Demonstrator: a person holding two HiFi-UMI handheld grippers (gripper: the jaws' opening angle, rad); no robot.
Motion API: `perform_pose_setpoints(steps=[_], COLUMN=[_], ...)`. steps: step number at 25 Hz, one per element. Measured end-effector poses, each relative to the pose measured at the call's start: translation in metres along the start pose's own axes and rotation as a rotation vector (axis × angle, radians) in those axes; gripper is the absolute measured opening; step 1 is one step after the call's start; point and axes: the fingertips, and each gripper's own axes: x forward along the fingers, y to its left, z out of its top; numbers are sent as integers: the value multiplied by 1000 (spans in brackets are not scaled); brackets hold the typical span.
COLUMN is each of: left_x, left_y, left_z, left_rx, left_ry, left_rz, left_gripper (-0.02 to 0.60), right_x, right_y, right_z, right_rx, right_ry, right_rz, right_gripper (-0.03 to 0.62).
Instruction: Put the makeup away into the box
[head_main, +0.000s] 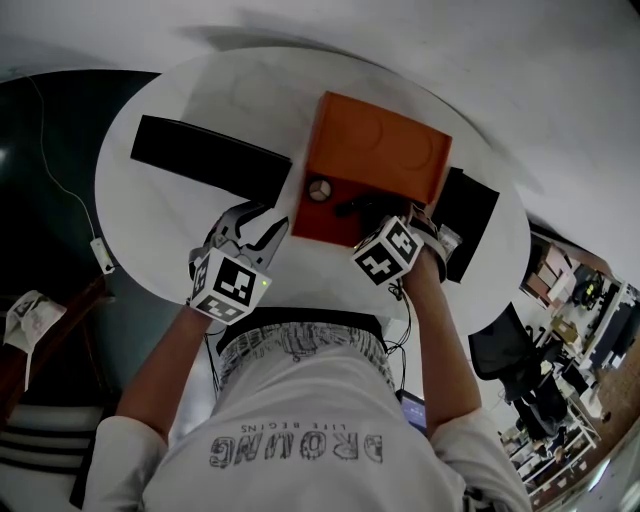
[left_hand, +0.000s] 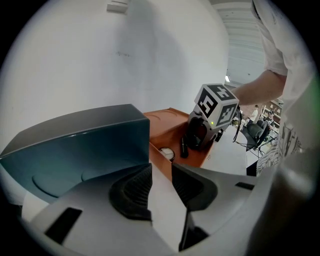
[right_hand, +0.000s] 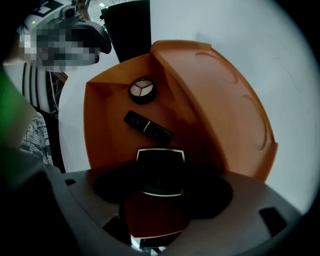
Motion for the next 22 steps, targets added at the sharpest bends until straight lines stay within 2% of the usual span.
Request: perform_pose_setpoints(steps=[9,22], left_x=[0,0], left_y=[-3,-13], left_z=[0,8], left_rx=[4,42], left_ry=[12,14], left_rz=[1,1], left_gripper=[138,138], right_x=[0,-5], right_y=[2,1], right_z=[0,1], right_rx=[-8,-12], right_ry=[-8,-106], right_rz=[34,6], right_gripper=[342,357])
